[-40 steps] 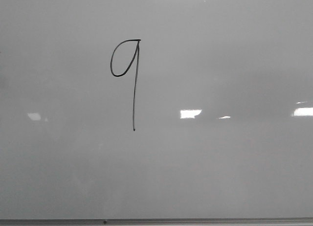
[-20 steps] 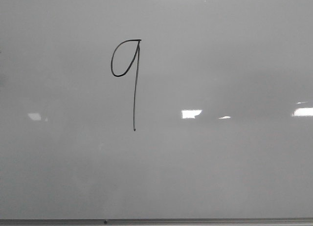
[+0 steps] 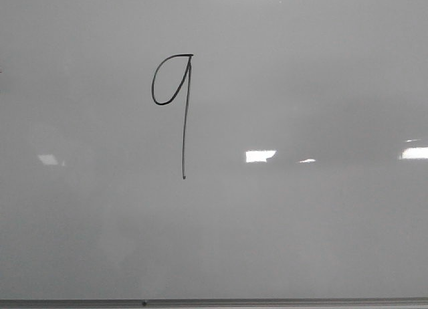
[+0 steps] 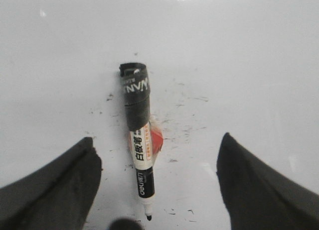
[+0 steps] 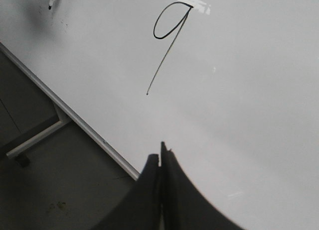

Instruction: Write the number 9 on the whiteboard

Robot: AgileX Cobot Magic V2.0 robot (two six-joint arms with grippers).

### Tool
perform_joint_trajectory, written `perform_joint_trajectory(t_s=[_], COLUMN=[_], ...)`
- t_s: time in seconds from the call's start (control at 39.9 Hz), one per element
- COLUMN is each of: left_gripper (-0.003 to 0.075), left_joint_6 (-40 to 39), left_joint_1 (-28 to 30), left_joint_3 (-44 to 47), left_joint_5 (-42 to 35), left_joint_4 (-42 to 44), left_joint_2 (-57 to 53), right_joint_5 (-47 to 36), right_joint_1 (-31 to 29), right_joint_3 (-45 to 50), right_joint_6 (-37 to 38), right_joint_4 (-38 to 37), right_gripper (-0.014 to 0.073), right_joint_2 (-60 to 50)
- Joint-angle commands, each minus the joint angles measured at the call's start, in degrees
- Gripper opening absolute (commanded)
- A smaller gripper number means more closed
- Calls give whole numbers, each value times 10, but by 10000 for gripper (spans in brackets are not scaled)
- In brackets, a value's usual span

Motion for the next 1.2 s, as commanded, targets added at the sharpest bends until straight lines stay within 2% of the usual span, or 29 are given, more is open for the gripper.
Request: perform_joint_trajectory(t_s=[0.0, 0.18, 0.23, 0.35, 1.08, 1.13, 1.18], left_gripper=[344, 34, -18, -19, -19, -19, -19], left_joint_6=[-6, -6, -6, -6, -6, -10, -52], left_joint_1=[-1, -1, -1, -1, -1, -1, -3], left_joint_3=[15, 96, 109, 115, 119, 123, 129], left_joint_5=[-14, 0, 0, -1, -12, -13, -13], left_joint_4=[-7, -7, -7, -7, -8, 8, 67], left_joint_2=[-79, -248, -283, -324, -324, -324, -326], right_joint_5=[-30, -29, -29, -29, -29, -29, -29], right_joint_1=[-5, -5, -5, -5, -5, -5, -5], right_joint_3=[-15, -15, -15, -15, -15, -15, -15], right_joint_6=[0, 0, 0, 0, 0, 0, 0], right_joint_4=[16, 16, 16, 16, 16, 16, 16], right_gripper=[-67, -67, -67, -67, -67, -67, -67], right_joint_2=[-1, -1, -1, -1, -1, -1, -1])
